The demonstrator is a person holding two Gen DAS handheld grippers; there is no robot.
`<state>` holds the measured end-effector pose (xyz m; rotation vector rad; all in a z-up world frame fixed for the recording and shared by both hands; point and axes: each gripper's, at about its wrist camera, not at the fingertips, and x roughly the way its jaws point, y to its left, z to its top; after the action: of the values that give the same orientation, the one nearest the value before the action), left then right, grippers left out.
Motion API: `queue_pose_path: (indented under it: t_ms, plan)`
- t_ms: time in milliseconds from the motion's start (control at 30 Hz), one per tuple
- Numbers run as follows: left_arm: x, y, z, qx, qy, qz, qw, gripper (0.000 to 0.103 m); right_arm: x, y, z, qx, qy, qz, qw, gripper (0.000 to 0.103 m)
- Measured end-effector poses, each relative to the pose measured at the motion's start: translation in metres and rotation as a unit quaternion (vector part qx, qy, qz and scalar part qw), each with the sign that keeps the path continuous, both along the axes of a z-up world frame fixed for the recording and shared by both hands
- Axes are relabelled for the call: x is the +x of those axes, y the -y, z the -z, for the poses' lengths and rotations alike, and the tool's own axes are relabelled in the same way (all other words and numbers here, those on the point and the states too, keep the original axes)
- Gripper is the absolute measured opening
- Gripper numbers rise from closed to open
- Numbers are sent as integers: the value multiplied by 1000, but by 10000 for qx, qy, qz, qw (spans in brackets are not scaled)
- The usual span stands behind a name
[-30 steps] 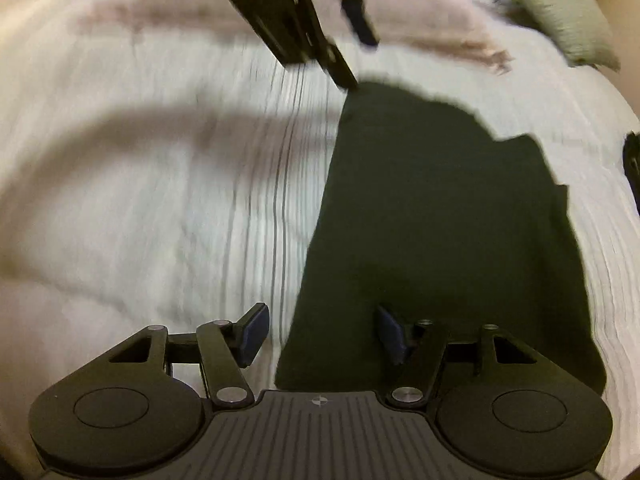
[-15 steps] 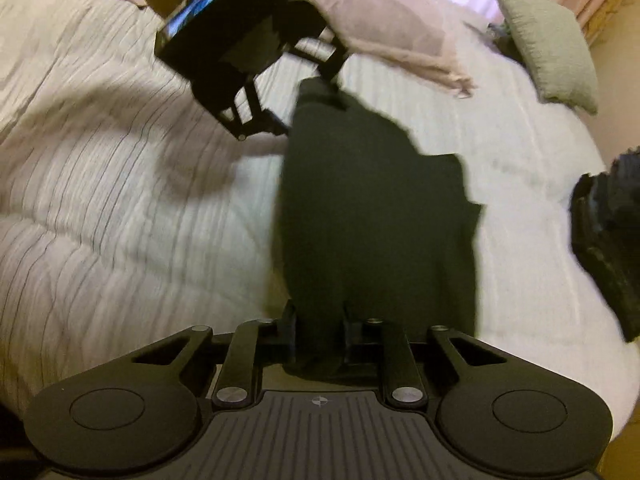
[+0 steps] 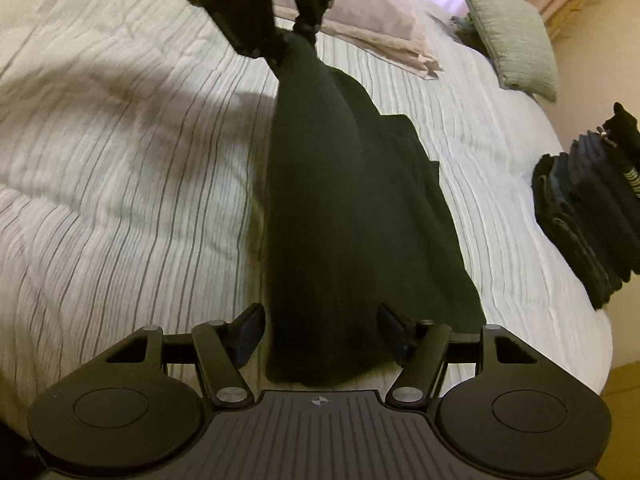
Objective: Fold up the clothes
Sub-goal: 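Grasp the black shirt edge with the right gripper while the left grasps beside it, lift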
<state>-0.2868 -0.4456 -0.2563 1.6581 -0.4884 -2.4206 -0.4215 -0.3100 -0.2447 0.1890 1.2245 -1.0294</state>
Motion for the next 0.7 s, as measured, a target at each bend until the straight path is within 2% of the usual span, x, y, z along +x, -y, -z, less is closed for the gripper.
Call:
queue_pose_path:
  t_ms: [100, 167, 233, 300, 400, 500, 600, 700]
  plan:
    - [-6, 5, -10, 141, 33, -91, 9999, 16, 11, 3, 17, -67, -252, -110, 9996, 63]
    - [-9, 6, -14, 204, 55, -120, 9997, 16, 0, 6, 18, 176, -155, -74, 9997, 26]
    - [-9, 5, -19, 267, 92, -84, 9996, 16, -20, 14, -2, 373, 136, 23, 9992, 24]
    - [-9, 2, -25, 341, 139, -5, 9993, 15, -42, 25, -34, 352, 265, -62, 9990, 22]
    - [-10, 2, -42, 423, 117, 16, 9990, 15, -70, 51, -82, 41, 207, -306, 9993, 21]
    - [-16, 11, -74, 366, -133, -199, 9990, 15, -95, 87, -122, -387, 145, -554, 9976, 21]
    - [-23, 24, -114, 42, -411, -522, 9978, 15, -111, 120, -148, -796, 38, -956, 9922, 21]
    - [-25, 28, -153, -397, -619, -845, 9937, 15, -120, 132, -170, -1227, 70, -1504, 9810, 21]
